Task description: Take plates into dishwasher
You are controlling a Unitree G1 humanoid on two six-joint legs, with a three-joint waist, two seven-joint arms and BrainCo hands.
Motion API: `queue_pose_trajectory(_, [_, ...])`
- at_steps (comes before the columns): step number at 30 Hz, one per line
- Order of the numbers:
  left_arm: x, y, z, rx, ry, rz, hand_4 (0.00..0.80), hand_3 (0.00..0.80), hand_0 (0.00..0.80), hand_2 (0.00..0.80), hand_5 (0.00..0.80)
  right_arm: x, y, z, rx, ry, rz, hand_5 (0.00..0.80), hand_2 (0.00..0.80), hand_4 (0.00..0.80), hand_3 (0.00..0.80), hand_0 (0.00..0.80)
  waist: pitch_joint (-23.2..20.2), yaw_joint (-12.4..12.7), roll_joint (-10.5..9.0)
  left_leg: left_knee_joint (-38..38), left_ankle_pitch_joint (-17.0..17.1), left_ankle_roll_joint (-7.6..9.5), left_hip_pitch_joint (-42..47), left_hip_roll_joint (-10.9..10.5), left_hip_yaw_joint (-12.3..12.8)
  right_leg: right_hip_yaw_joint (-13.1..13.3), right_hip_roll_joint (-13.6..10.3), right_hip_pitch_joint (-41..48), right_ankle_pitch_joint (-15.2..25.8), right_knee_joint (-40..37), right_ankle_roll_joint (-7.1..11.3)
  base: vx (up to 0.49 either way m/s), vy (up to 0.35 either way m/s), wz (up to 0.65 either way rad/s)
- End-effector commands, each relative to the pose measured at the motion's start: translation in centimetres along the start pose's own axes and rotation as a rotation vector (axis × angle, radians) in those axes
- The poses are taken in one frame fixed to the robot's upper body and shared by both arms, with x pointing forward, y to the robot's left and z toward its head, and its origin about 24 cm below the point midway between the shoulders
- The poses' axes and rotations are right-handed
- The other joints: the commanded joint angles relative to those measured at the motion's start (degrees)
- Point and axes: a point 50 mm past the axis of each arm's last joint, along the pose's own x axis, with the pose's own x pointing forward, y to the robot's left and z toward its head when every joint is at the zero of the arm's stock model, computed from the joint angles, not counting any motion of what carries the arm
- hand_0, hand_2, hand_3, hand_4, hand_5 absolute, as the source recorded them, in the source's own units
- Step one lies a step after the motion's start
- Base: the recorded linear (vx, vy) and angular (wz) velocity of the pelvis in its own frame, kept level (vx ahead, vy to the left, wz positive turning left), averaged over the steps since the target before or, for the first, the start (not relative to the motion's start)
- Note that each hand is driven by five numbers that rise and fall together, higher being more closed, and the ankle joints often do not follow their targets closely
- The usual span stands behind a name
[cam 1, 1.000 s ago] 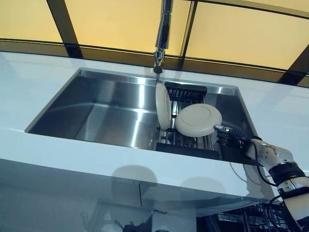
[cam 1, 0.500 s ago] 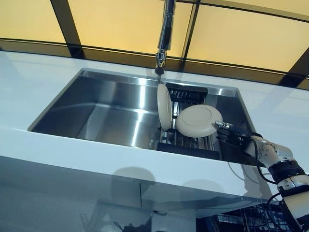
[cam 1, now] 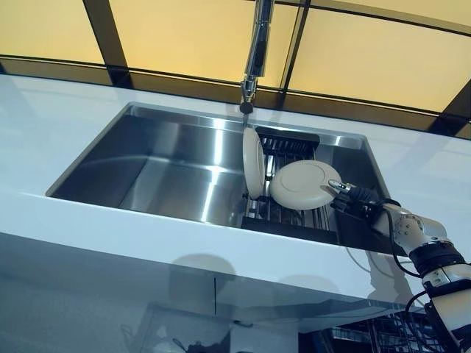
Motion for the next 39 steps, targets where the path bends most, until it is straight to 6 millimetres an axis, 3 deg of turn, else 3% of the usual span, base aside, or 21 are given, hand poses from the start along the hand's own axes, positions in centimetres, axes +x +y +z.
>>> queue_pose_trajectory(1, [-0.1,0.0,-0.6,0.005,0.022,-0.003,0.0,0.0,0.0,0.0,0.0,-0.8,2.7,5.2,0.038,-0.203,0.091,0.0,0.0,0.0,0.0,0.0,-2.27,1.42,-0.96,0.07,-4.99,0.16,0.89,-0.44,0.54,0.24,-3.27,-0.71,-1.09,2.28,5.47,0.0,0.0,0.0])
queue_pose_trajectory(2, [-0.1,-0.1,-0.6,0.002,0.021,-0.004,0.0,0.0,0.0,0.0,0.0,-0.8,3.0,5.5,0.038,-0.223,0.099,0.063,0.063,0.063,0.063,0.063,-2.14,1.5,-0.84,0.09,-4.9,0.16,0.71,-0.43,0.53,0.26,-3.29,-0.84,-1.05,2.28,5.43,0.0,0.0,0.0])
queue_pose_trajectory(4, [-0.1,-0.1,-0.6,-0.005,0.022,-0.006,0.0,0.0,0.0,0.0,0.0,-0.9,3.5,5.9,0.04,-0.243,0.1,0.405,0.405,0.405,0.405,0.405,-1.91,1.56,-0.58,0.11,-4.82,0.12,0.44,-0.39,0.52,0.3,-3.3,-1.07,-1.07,2.35,5.42,0.0,0.0,0.0])
queue_pose_trajectory(5, [-0.1,-0.1,-0.6,-0.007,0.022,-0.006,0.0,0.0,0.0,0.0,0.0,-0.9,3.6,5.9,0.04,-0.242,0.099,0.48,0.48,0.48,0.48,0.48,-1.89,1.56,-0.51,0.14,-4.82,0.11,0.36,-0.4,0.49,0.29,-3.33,-1.13,-1.08,2.39,5.43,0.0,0.0,0.0])
queue_pose_trajectory(6, [0.0,-0.2,-0.5,-0.009,0.019,-0.007,0.0,0.0,0.0,0.0,0.0,-0.9,3.7,5.9,0.031,-0.241,0.094,0.8,0.8,0.8,0.8,0.8,-1.82,1.6,-0.44,0.17,-4.8,0.08,0.24,-0.42,0.43,0.26,-3.37,-1.23,-1.07,2.44,5.46,0.0,0.0,0.0])
queue_pose_trajectory(26, [0.0,-0.7,-0.3,-0.023,0.007,-0.019,0.0,0.0,0.0,0.0,0.0,-1.2,2.6,7.2,-0.016,-0.314,-0.015,0.8,0.8,0.8,0.8,0.8,-1.6,1.54,-0.1,0.13,-4.82,0.15,0.35,-0.45,0.66,0.1,-3.47,-1.27,-0.92,2.48,5.49,0.0,0.0,0.0])
queue_pose_trajectory(39, [-0.1,-0.4,-1.1,0.007,0.029,-0.009,0.0,0.0,0.0,0.0,0.0,-2.3,1.6,9.3,-0.083,-0.407,-0.091,0.8,0.8,0.8,0.8,0.8,-4.42,1.05,-1.93,0.0,-5.69,0.29,2.63,-0.41,0.92,0.47,-3.1,0.78,-1.04,1.97,5.73,0.0,0.0,0.0])
